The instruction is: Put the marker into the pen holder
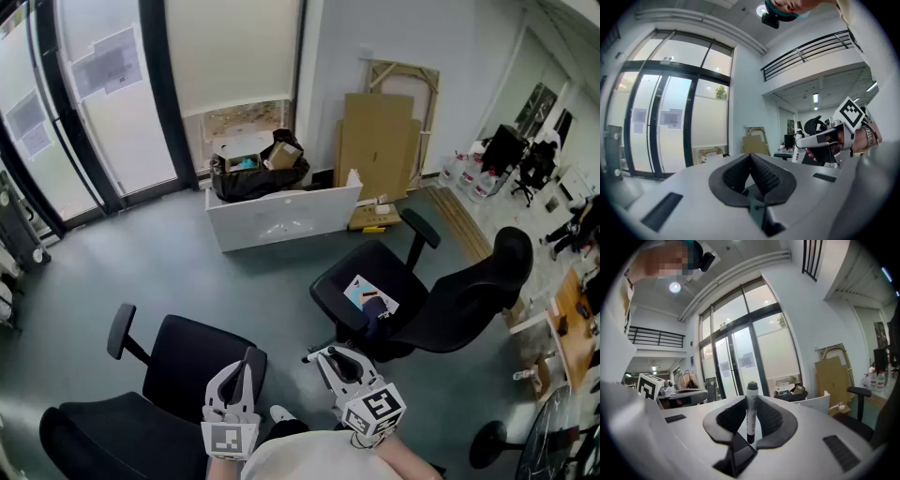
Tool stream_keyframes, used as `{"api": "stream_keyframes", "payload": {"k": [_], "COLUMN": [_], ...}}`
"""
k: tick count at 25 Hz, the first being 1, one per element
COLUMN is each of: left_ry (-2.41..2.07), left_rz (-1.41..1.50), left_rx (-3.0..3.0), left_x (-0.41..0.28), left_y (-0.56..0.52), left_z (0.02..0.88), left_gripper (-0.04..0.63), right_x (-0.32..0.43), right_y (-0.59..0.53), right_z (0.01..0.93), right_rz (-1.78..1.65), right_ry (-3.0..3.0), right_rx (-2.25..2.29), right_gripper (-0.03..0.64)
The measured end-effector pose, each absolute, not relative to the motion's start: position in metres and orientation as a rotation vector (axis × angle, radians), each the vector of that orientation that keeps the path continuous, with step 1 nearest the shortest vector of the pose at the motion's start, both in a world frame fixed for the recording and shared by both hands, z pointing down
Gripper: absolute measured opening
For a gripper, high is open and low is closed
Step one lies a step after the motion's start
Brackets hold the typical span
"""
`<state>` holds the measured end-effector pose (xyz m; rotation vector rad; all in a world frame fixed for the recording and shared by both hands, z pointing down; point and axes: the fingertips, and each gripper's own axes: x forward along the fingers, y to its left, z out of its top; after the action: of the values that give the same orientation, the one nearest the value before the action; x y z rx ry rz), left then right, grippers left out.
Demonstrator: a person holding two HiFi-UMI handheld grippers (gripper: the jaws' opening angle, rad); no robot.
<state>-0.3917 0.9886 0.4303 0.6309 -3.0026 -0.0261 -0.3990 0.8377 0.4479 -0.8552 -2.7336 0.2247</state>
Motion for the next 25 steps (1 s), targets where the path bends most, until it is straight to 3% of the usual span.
{"api": "stream_keyframes", "payload": {"k": [10,25], "left_ry": [-2.873,-2.473], "left_rz": [0.017,-0.08], "left_rx": [1.077,1.774], "left_x": [-0.407,-0.3], "left_y": [0.779,0.412], "left_z": [0.415,0.394], "left_gripper": [0.011,0.012], "right_x": [-0.374,-0.275], "right_y": [0.638,0.351], "right_z": [0.443,0.438], "right_rz": [0.307,0.398], "right_ry": [-2.843,-2.893], "right_rx": [-0.506,-0.135], "right_gripper": [0.081,0.081]}}
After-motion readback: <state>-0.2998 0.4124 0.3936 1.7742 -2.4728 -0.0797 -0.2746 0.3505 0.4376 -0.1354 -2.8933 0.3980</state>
